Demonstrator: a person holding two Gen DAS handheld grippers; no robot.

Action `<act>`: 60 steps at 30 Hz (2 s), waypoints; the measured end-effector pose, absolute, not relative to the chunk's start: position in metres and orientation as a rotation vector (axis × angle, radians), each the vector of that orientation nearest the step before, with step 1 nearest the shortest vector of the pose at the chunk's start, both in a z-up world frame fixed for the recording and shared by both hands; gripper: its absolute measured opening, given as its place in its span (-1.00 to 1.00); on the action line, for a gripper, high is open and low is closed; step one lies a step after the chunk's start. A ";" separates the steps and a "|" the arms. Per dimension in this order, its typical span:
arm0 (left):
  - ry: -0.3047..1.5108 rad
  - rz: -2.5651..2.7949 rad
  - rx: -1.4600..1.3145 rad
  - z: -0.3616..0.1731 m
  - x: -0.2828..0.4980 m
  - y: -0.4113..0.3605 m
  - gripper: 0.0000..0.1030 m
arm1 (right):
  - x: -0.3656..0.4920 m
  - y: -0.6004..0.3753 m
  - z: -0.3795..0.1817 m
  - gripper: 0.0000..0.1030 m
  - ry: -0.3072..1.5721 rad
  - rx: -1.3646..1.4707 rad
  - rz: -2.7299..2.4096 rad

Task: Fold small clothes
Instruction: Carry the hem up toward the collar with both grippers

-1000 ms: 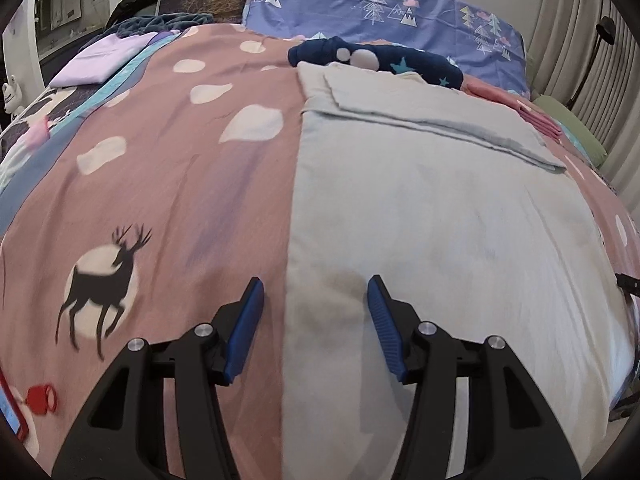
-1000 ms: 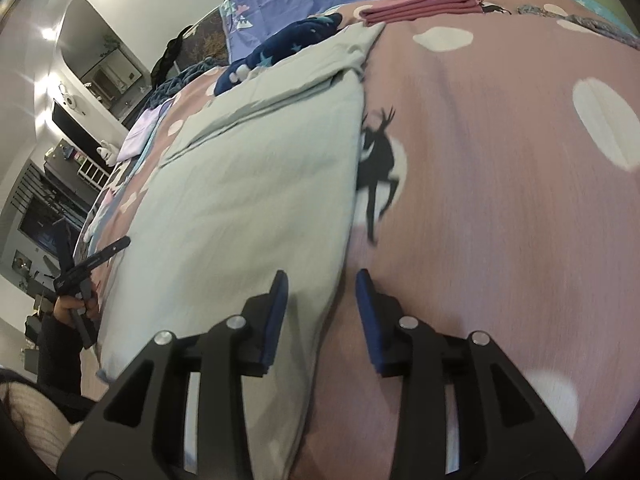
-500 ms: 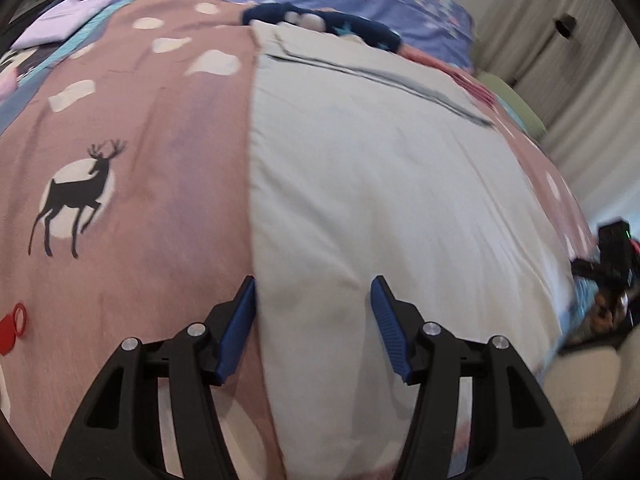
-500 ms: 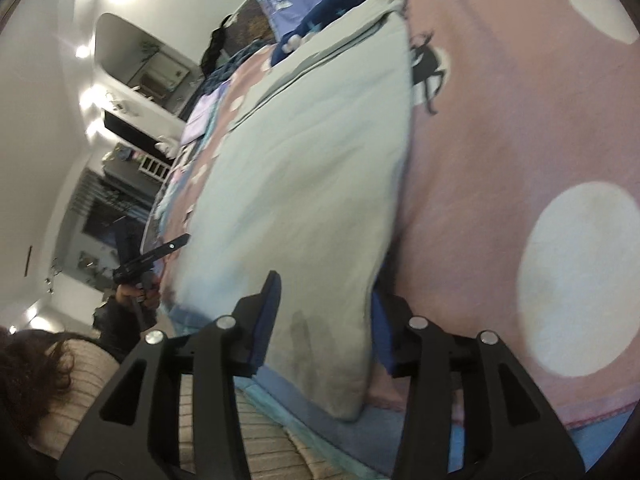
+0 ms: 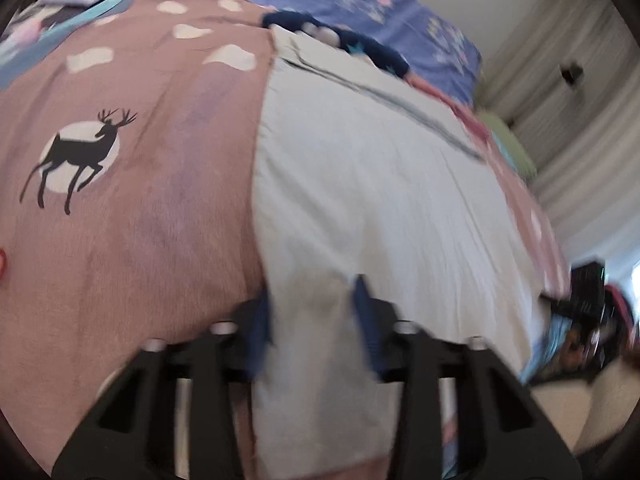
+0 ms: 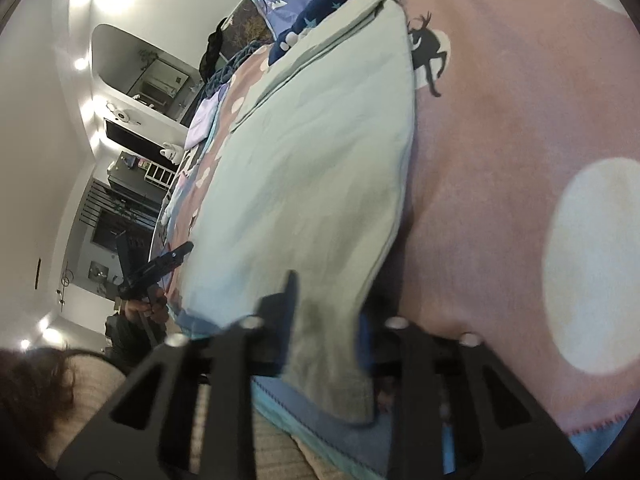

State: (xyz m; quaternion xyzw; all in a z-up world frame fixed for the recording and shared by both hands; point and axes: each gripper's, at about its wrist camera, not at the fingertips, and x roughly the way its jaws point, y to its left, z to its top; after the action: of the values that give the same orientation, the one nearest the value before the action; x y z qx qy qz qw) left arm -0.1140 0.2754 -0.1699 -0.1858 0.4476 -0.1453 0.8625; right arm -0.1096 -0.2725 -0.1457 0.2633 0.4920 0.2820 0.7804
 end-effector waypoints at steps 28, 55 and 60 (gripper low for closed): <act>0.538 -0.482 -0.543 -0.026 -0.184 0.219 -0.95 | -0.175 -0.368 0.014 -0.95 0.453 0.526 0.584; 0.841 -0.237 -0.673 -0.146 0.062 0.239 -0.95 | 0.120 -0.352 -0.104 -0.94 0.866 0.607 0.363; 0.846 -0.254 -0.652 -0.145 0.059 0.240 -0.76 | 0.119 -0.353 -0.105 -0.86 0.874 0.601 0.382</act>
State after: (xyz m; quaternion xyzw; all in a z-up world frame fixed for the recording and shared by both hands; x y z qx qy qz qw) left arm 0.0591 0.2396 -0.1449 -0.3098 0.4020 -0.1206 0.8532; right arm 0.1194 -0.3525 -0.1050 0.2850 0.4143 0.1810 0.8452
